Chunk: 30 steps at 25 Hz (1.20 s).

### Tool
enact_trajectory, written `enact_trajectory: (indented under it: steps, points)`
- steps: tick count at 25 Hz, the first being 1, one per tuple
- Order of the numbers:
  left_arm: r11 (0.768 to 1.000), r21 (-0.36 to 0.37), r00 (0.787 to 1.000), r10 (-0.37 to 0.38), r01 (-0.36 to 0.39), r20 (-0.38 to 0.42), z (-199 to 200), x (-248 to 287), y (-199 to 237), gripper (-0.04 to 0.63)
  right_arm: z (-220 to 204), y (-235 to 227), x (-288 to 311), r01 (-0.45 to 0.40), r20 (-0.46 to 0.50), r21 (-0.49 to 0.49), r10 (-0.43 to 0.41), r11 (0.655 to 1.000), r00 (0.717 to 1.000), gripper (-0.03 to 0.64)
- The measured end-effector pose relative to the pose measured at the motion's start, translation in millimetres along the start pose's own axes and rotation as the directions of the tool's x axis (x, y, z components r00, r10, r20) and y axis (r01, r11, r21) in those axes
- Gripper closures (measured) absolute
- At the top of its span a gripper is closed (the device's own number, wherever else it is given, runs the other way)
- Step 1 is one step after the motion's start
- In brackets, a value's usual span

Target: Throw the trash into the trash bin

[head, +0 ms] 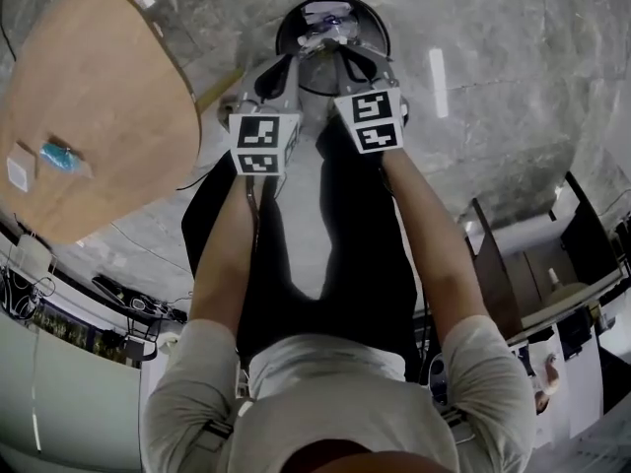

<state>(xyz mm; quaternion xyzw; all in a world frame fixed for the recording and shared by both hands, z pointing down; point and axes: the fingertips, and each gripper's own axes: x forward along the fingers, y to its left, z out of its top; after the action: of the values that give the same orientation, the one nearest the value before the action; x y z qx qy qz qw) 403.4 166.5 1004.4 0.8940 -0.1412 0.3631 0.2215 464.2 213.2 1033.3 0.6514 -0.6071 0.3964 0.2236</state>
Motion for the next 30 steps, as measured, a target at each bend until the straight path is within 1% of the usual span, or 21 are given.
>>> enact_trajectory:
  steps: [4, 7, 10, 13, 19, 20, 22, 23, 25, 27, 28, 30]
  points:
    - [1.0, 0.018, 0.998, -0.014, 0.015, -0.058, -22.4, 20.4, 9.3, 0.577, -18.8, -4.5, 25.5, -0.001, -0.061, 0.05, 0.004, 0.999, 0.998, 0.609]
    - [0.999, 0.028, 0.997, -0.029, 0.032, -0.071, -25.9, 33.4, 8.8, 0.577, -32.8, -9.7, 43.4, -0.004, -0.122, 0.064, 0.011, 0.998, 0.993, 0.609]
    - [0.998, 0.043, 0.994, -0.034, 0.039, -0.104, -31.5, 37.6, 8.3, 0.577, -47.7, -12.6, 58.1, 0.003, -0.172, 0.095, 0.013, 0.995, 0.985, 0.609]
    - [0.998, 0.049, 0.994, -0.034, 0.04, -0.104, -30.1, 45.2, 8.8, 0.577, -54.0, -21.3, 74.2, 0.018, -0.194, 0.127, 0.006, 0.992, 0.981, 0.609]
    - [0.998, 0.036, 0.994, -0.041, 0.045, -0.1, -35.4, 47.6, 9.5, 0.577, -70.7, -23.6, 99.4, 0.045, -0.252, 0.141, -0.008, 0.989, 0.968, 0.606]
    - [0.998, 0.033, 0.994, -0.041, 0.044, -0.099, -35.9, 47.8, 9.9, 0.577, -71.3, -22.6, 102.3, 0.037, -0.254, 0.142, 0.0, 0.989, 0.967, 0.601]
    - [0.999, 0.026, 0.994, -0.041, 0.044, -0.097, -36.6, 46.3, 10.9, 0.577, -72.1, -18.3, 105.5, 0.015, -0.254, 0.141, 0.021, 0.99, 0.967, 0.499]
    - [0.999, 0.023, 0.995, -0.041, 0.044, -0.095, -35.8, 45.1, 11.8, 0.577, -70.9, -16.4, 105.6, 0.007, -0.251, 0.141, 0.029, 0.99, 0.968, 0.492]
    - [0.999, 0.018, 0.995, -0.039, 0.041, -0.088, -30.9, 41.2, 13.9, 0.577, -62.4, -15.6, 101.5, 0.003, -0.231, 0.132, 0.028, 0.991, 0.973, 0.492]
    - [0.999, 0.013, 0.996, -0.036, 0.037, -0.081, -23.0, 34.5, 13.3, 0.577, -50.0, -17.9, 90.2, 0.013, -0.204, 0.11, 0.01, 0.994, 0.979, 0.502]
    - [0.999, 0.013, 0.996, -0.035, 0.036, -0.078, -18.6, 29.7, 11.5, 0.577, -43.6, -19.5, 82.0, 0.022, -0.189, 0.098, -0.003, 0.995, 0.982, 0.52]
    - [0.999, 0.016, 0.997, -0.032, 0.033, -0.068, -7.5, 17.5, 6.2, 0.577, -26.7, -21.7, 62.1, 0.041, -0.143, 0.076, -0.03, 0.996, 0.989, 0.588]
